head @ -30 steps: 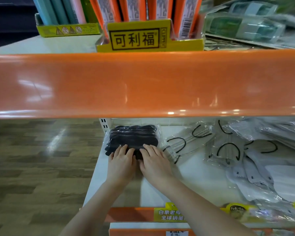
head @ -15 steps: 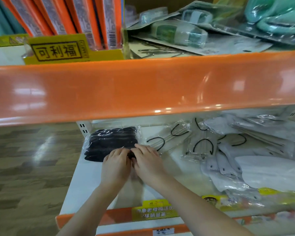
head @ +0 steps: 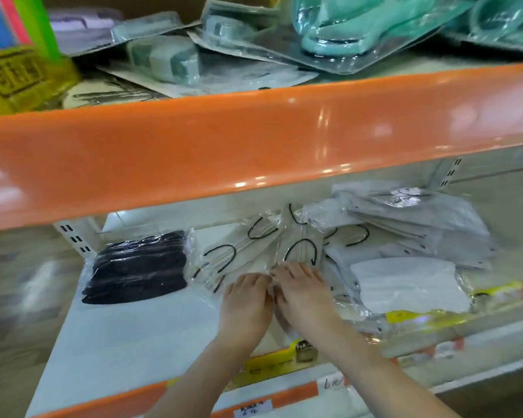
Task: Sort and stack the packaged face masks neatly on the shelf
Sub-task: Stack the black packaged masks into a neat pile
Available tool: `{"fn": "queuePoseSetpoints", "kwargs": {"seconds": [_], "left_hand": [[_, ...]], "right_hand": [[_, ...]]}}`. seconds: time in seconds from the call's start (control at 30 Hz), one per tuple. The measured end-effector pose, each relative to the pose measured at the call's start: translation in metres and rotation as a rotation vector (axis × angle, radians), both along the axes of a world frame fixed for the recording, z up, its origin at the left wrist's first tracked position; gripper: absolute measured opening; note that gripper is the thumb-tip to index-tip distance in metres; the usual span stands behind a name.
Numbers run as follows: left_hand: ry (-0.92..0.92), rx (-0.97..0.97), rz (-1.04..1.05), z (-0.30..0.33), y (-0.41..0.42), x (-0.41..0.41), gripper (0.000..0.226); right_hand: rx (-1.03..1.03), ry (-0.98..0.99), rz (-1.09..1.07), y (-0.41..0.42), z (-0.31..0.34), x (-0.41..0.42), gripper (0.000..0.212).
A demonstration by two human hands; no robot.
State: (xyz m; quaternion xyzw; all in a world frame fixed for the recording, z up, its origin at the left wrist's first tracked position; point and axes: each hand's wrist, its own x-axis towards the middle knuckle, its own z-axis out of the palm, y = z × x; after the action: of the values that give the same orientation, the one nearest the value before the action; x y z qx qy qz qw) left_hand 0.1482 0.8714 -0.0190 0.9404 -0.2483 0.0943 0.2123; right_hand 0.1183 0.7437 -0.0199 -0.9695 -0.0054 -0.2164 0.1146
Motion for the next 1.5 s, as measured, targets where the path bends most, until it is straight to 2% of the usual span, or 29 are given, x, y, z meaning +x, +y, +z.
{"fn": "queuePoseSetpoints", "kwargs": {"seconds": [0.13, 0.4, 0.5, 0.67, 0.83, 1.0, 1.03, 1.1, 1.2, 1.33, 1.43, 1.5], "left_hand": [[0.019, 0.043, -0.044, -0.004, -0.029, -0.010, 0.026], [0.045, 0.124, -0.053, -0.004, -0.053, -0.018, 0.039], [0.038, 0.165, -0.036, -0.005, -0.053, -0.011, 0.040], [0.104, 0.163, -0.041, -0.003, -0.055, -0.001, 0.030], [0.088, 0.197, -0.035, 0.005, -0.058, 0.011, 0.028], [0.035, 0.143, 0.007, 0.007, -0.057, 0.009, 0.025], [0.017, 0.109, 0.005, 0.006, -0.056, 0.007, 0.023], [-0.005, 0.026, -0.014, 0.004, -0.056, 0.004, 0.020], [-0.066, -0.062, -0.046, 0.002, -0.057, 0.000, 0.024], [-0.122, -0.225, -0.047, 0.003, -0.057, -0.003, 0.022], [-0.008, -0.310, 0.025, 0.006, -0.057, -0.007, 0.028], [0.085, -0.334, 0.064, 0.009, -0.059, -0.010, 0.020]], "right_hand": [[-0.048, 0.008, -0.051, -0.029, -0.001, -0.013, 0.033], [-0.054, 0.151, -0.144, -0.064, -0.007, -0.020, 0.065], [-0.047, 0.155, -0.130, -0.069, -0.008, -0.016, 0.070], [-0.005, 0.070, -0.067, -0.078, -0.012, -0.014, 0.056], [-0.017, 0.009, -0.007, -0.085, -0.013, -0.013, 0.049], [-0.074, -0.065, 0.054, -0.088, -0.010, -0.012, 0.014], [-0.077, -0.073, 0.056, -0.088, -0.008, -0.011, 0.012], [-0.065, -0.070, 0.070, -0.089, -0.004, -0.010, 0.022], [0.059, -0.045, 0.071, -0.091, 0.006, -0.008, 0.021], [0.448, 0.138, 0.053, -0.098, 0.018, 0.000, 0.009], [0.605, 0.262, 0.102, -0.105, 0.029, 0.003, 0.009], [0.676, 0.307, 0.120, -0.109, 0.033, 0.003, 0.011]]}}
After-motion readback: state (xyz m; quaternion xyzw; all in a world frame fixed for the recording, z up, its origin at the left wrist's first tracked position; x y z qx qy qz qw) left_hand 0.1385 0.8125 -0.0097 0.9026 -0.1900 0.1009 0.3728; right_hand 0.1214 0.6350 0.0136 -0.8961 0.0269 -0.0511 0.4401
